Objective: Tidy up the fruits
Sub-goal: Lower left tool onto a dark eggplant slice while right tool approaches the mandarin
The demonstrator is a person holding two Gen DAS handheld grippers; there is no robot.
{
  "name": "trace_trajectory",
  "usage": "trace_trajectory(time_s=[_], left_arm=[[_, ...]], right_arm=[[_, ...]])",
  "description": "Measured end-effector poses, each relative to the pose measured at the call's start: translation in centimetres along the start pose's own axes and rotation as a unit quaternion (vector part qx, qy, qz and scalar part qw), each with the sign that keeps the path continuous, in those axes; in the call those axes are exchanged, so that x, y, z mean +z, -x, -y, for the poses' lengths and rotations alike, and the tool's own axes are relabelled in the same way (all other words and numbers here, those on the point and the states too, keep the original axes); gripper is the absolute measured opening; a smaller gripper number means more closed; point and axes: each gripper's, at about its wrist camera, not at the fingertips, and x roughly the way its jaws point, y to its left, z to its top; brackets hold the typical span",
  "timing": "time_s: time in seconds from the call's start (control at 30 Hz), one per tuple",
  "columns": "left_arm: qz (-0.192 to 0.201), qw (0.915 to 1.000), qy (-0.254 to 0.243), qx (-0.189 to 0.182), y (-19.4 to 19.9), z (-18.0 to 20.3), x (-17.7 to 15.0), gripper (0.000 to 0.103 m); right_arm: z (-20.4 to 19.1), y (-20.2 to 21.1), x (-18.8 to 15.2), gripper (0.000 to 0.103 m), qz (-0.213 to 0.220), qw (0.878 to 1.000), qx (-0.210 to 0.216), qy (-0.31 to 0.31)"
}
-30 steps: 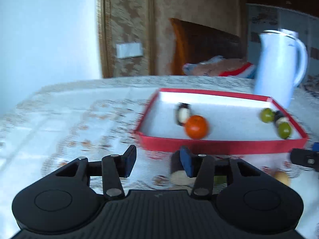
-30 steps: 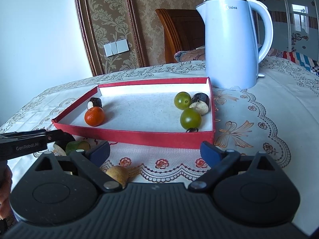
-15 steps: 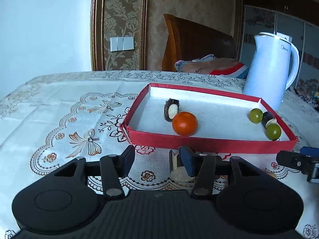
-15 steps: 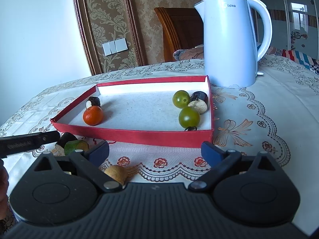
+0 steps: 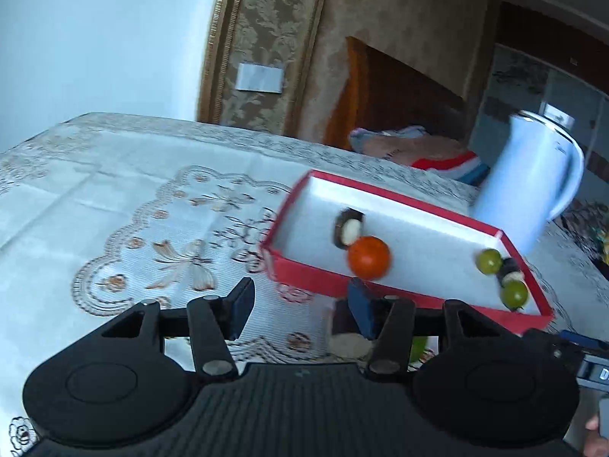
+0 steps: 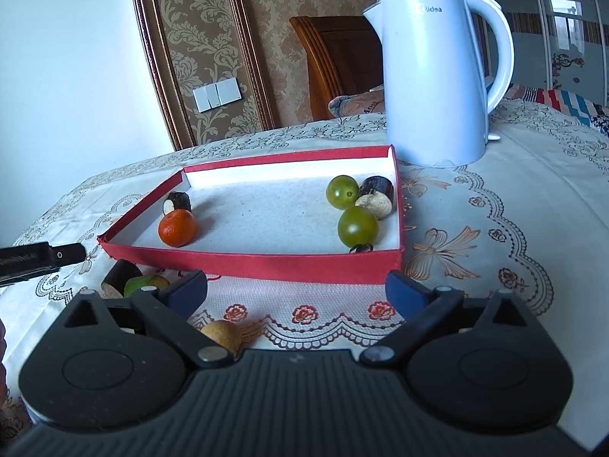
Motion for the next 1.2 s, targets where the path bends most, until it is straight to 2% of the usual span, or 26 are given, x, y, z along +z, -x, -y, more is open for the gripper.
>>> trace_trajectory(time_s=[0.17, 0.4, 0.53, 0.63, 0.77, 0.93, 1.0, 1.13, 1.2], left_arm=[[-0.051, 0.9971, -0.056, -0.004, -2.3, 2.7, -1.2, 0.054], [-0.07, 0.9969, -0.036, -0.005, -3.8, 1.5, -1.3, 0.055], [-0.06, 0.9965, -0.045, 0.036, -3.8, 0.7, -1.1, 0.055], [-0.061, 0.9967, -0.04, 0.035, -3.9, 0.5, -1.0, 0.055], [-0.055, 0.9951, -0.068, 0.046, -4.1, 1.3, -1.1, 0.055], [-0.045, 0.9928, -0.094, 0.06, -4.2, 2.0, -1.2, 0.054], [-0.044, 0.9925, -0.096, 0.061, -4.2, 2.0, -1.3, 0.054], [-0.039, 0.9911, -0.107, 0.068, -4.3, 2.4, -1.5, 0.054], [-0.036, 0.9896, -0.117, 0.075, -4.3, 2.7, -1.6, 0.054]], right_arm=[[0.6, 0.0, -0.1, 0.1, -0.007, 1.0, 0.0, -0.016], [0.4, 0.0, -0.2, 0.1, -0.006, 1.0, 0.0, -0.012], [0.3, 0.0, -0.2, 0.1, -0.01, 1.0, 0.006, -0.006], [0.1, -0.2, -0.3, 0.1, -0.022, 1.0, 0.013, 0.001], [-0.5, 0.0, -0.7, 0.1, -0.026, 0.999, 0.015, 0.022], [-1.8, -0.2, -1.3, 0.092, -0.029, 0.997, 0.003, 0.066], [-2.3, -0.2, -1.4, 0.085, -0.029, 0.996, 0.003, 0.082], [-2.5, -0.2, -1.5, 0.082, -0.026, 0.996, 0.003, 0.089], [-2.7, -0.1, -1.5, 0.077, -0.028, 0.995, 0.011, 0.09]])
